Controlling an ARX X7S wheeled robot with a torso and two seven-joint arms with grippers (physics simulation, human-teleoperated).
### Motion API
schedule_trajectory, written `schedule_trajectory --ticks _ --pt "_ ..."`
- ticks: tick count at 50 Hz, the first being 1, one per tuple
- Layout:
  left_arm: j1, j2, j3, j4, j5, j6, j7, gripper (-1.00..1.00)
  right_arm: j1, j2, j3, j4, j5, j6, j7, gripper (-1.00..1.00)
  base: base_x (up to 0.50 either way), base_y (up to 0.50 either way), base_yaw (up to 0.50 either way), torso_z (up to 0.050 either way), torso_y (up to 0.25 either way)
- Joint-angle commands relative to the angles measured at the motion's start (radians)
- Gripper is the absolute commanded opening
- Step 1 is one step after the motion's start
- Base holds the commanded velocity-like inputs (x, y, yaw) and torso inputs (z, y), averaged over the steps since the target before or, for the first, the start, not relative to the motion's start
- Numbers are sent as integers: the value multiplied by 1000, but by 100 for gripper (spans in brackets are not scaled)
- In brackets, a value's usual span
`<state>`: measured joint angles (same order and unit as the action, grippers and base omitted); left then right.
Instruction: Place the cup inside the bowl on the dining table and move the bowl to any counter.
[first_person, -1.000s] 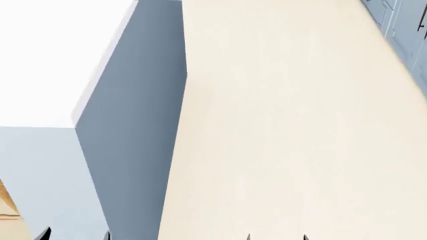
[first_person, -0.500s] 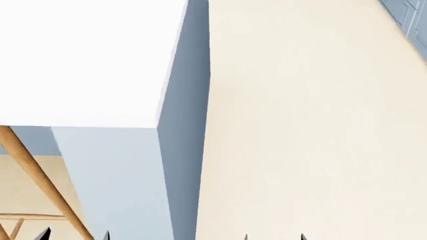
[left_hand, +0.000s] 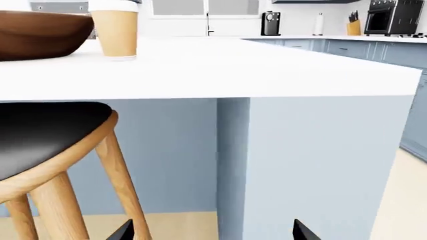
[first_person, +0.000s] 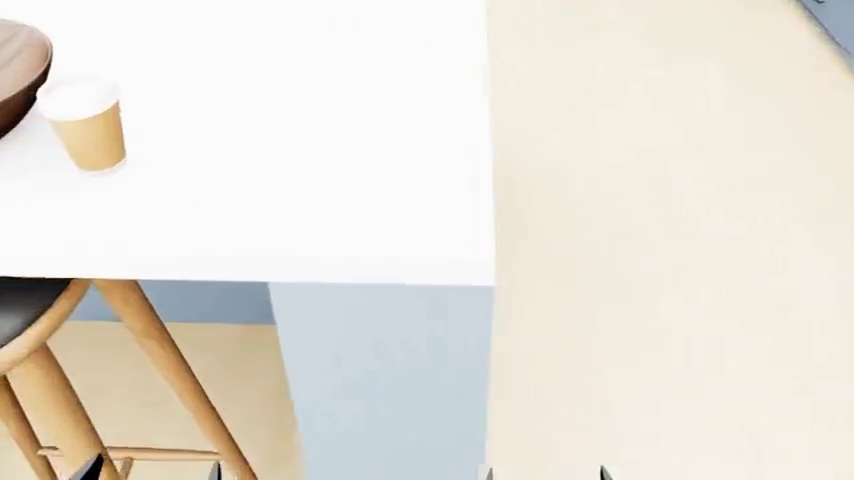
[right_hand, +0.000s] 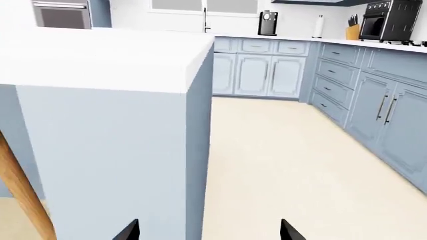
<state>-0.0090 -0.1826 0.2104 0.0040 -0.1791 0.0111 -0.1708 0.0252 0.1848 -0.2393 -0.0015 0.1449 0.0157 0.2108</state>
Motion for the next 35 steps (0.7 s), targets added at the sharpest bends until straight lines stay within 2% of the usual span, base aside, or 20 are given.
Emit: schedule_trajectory --ticks 1,35 --pt "-1 -6 6 1 -5 0 -5 100 2 4 -5 1 8 -3 3 100 51 500 0 0 0" --pt "-3 -18 23 -1 -18 6 -20 100 1 15 -17 1 31 -10 16 100 20 500 0 0 0"
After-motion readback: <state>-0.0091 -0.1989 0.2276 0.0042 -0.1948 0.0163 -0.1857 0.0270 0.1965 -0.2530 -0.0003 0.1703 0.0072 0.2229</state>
